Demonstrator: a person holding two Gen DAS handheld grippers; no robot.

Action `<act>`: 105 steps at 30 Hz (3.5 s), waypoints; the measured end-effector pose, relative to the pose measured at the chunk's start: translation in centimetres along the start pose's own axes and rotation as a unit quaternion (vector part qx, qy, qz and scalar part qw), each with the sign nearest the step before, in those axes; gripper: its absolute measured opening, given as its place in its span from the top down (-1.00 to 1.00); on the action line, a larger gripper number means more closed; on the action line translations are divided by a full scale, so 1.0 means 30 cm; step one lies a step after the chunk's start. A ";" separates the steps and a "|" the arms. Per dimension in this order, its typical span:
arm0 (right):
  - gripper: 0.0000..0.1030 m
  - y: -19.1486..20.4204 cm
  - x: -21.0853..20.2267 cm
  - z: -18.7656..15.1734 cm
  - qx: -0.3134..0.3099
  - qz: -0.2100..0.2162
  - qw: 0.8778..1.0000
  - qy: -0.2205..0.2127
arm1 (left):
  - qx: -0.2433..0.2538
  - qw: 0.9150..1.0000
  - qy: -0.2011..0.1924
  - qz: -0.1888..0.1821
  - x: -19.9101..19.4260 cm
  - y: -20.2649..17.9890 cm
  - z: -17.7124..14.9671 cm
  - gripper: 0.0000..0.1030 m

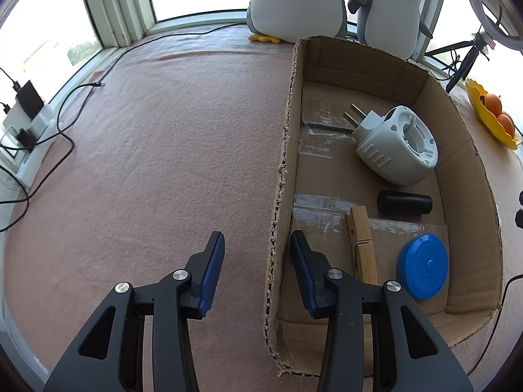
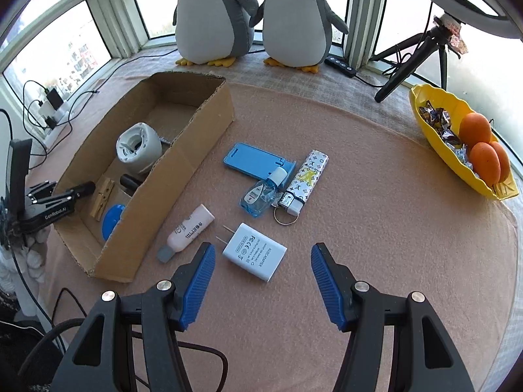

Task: Organize rigid objects
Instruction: 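Move the right tool to the white USB charger and grasp it, then carry the white USB charger with the right tool into the box and release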

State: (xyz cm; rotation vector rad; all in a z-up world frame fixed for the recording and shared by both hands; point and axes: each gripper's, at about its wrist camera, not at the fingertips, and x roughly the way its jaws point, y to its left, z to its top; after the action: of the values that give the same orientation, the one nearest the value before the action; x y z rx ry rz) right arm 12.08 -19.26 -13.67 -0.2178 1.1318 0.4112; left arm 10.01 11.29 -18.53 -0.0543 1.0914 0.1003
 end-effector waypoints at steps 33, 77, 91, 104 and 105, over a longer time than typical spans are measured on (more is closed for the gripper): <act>-0.02 0.096 0.184 0.024 -0.120 0.023 0.990 0.065 | -0.005 1.000 0.003 0.001 0.001 0.003 -0.001 0.21; -0.01 0.186 -0.003 0.303 -0.046 0.029 0.998 -0.023 | -0.009 1.000 0.004 -0.006 0.006 -0.001 0.003 0.21; -0.01 0.302 0.109 0.478 -0.046 0.029 0.998 -0.022 | -0.008 1.000 0.003 -0.009 0.007 0.004 0.005 0.21; -0.01 0.318 0.221 0.553 -0.040 0.014 0.999 -0.004 | -0.009 1.000 0.003 -0.011 0.009 0.002 0.005 0.21; -0.01 0.318 0.225 0.554 -0.039 0.016 0.999 -0.004 | -0.009 1.000 0.003 -0.011 0.009 0.002 0.005 0.21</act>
State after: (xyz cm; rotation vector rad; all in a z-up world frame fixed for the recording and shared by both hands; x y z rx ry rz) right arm 24.28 -3.04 -12.55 -0.2671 1.1144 0.4839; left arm 10.27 11.39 -18.70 -0.0834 1.0951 0.0910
